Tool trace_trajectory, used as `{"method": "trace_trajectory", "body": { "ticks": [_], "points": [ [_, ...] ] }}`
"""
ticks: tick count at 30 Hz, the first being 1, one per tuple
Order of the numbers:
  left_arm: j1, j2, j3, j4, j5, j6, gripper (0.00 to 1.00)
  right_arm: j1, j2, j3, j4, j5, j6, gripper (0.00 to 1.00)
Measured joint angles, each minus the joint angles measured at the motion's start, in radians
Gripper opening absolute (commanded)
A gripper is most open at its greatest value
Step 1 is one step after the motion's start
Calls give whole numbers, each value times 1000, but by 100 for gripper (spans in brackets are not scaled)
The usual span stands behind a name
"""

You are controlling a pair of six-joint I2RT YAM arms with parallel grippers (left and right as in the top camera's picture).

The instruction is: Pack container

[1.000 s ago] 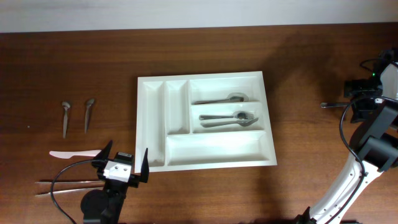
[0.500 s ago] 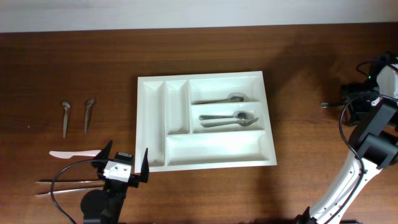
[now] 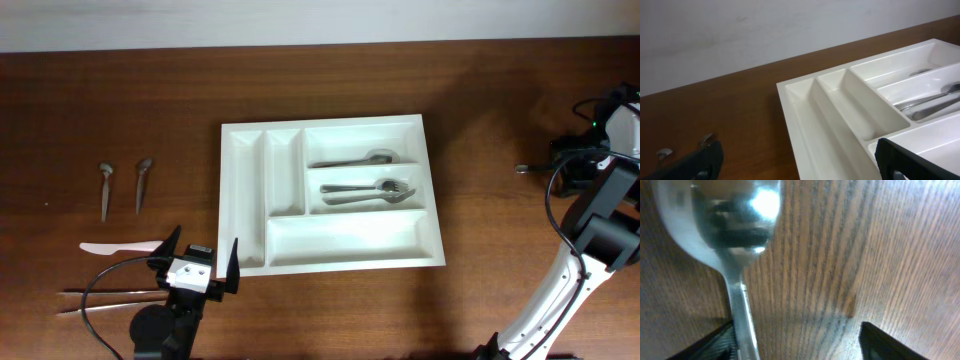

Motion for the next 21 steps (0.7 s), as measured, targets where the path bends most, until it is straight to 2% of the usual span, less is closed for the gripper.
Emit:
{"method": "trace_trajectory", "body": {
  "ticks": [3, 6, 13, 21],
  "points": [
    [0, 0, 0, 0, 0, 0, 99, 0, 0, 0, 0, 10, 1, 63],
    [0, 0, 0, 0, 0, 0, 99, 0, 0, 0, 1, 16, -1, 50],
    [0, 0, 0, 0, 0, 0, 99, 0, 0, 0, 8, 23, 2, 42],
    [0, 0, 0, 0, 0, 0, 99, 0, 0, 0, 27, 24, -1, 21]
  ]
}}
